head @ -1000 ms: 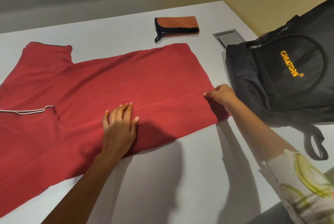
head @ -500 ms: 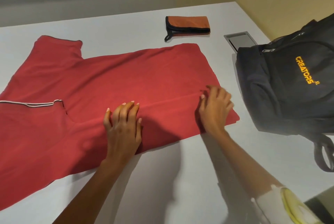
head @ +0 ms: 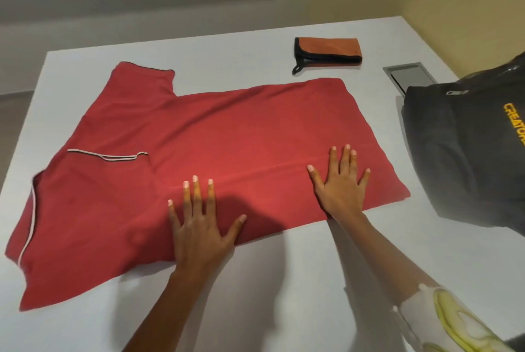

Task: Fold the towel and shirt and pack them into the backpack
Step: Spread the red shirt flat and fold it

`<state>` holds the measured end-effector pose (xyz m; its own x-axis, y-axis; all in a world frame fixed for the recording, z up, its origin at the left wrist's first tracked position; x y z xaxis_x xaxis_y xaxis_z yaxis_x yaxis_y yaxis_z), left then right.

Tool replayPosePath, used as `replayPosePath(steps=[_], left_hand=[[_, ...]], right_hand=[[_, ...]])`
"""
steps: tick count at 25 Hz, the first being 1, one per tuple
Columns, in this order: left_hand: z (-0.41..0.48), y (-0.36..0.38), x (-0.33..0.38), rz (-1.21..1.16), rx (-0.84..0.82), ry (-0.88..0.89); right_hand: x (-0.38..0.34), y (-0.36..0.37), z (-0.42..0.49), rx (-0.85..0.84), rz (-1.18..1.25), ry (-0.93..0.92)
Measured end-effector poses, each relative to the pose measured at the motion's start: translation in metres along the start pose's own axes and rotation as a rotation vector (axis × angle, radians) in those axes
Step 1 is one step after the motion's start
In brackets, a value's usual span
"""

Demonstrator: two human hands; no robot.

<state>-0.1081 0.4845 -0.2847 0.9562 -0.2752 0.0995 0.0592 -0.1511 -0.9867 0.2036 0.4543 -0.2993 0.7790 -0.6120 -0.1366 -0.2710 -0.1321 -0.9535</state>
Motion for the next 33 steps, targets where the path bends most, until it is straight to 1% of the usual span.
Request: replayPosePath(steps=[3, 5, 8, 11, 14, 17, 19, 22, 24, 26, 29, 31, 33], left_hand=[[-0.003, -0.006, -0.012, -0.069, 0.025, -0.016], [-0.002, -0.012, -0.035, -0.07, 0.048, -0.086], [0.003, -0.012, -0.077, -0.036, 0.006, -0.158], [0.01, -0.006, -0.096, -0.045, -0.05, -0.051], [0.008, -0.014, -0.112, -0.017, -0.02, 0.011], [-0.004, -0.019, -0.145, -0.005, 0.036, -0.075], [-0.014, -0.016, -0.173, -0.025, 0.047, -0.141], [-0.024, -0.015, -0.216, -0.02, 0.048, -0.162], [-0.026, -0.017, -0.236, -0.015, 0.05, -0.164], [-0.026, -0.018, -0.241, -0.01, 0.044, -0.162], [-0.027, -0.019, -0.237, -0.024, 0.057, -0.163], [-0.027, -0.024, -0.235, -0.043, 0.119, -0.164], [-0.025, -0.033, -0.231, -0.047, 0.216, -0.12]], right_hand=[[-0.025, -0.004, -0.015, 0.034, -0.005, -0.039], [-0.06, -0.001, -0.029, 0.079, -0.01, -0.147], [-0.12, 0.02, -0.053, 0.071, -0.029, -0.335], [-0.154, 0.037, -0.067, 0.02, -0.07, -0.377], [-0.185, 0.034, -0.083, 0.05, -0.024, -0.421], [-0.234, 0.04, -0.111, 0.045, -0.01, -0.567], [-0.262, 0.053, -0.125, 0.026, -0.032, -0.626], [-0.273, 0.072, -0.128, 0.009, -0.068, -0.615], [-0.268, 0.078, -0.126, 0.035, -0.099, -0.603], [-0.265, 0.077, -0.126, 0.045, -0.12, -0.6], [-0.269, 0.075, -0.127, 0.01, -0.102, -0.576], [-0.28, 0.071, -0.129, -0.012, -0.057, -0.578], [-0.303, 0.065, -0.132, 0.008, -0.026, -0.628]])
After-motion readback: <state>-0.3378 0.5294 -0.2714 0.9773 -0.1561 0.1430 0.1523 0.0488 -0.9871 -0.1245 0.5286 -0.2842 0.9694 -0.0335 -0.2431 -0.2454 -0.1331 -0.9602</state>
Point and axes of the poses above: each hand's wrist, its own z-axis towards the middle knuckle, its own y-axis out of the palm, x = y × z, the point moved 7 cm from there along z, towards the middle knuckle, and after that the axes turned 9 degrees about -x, right-handed, at the moved point
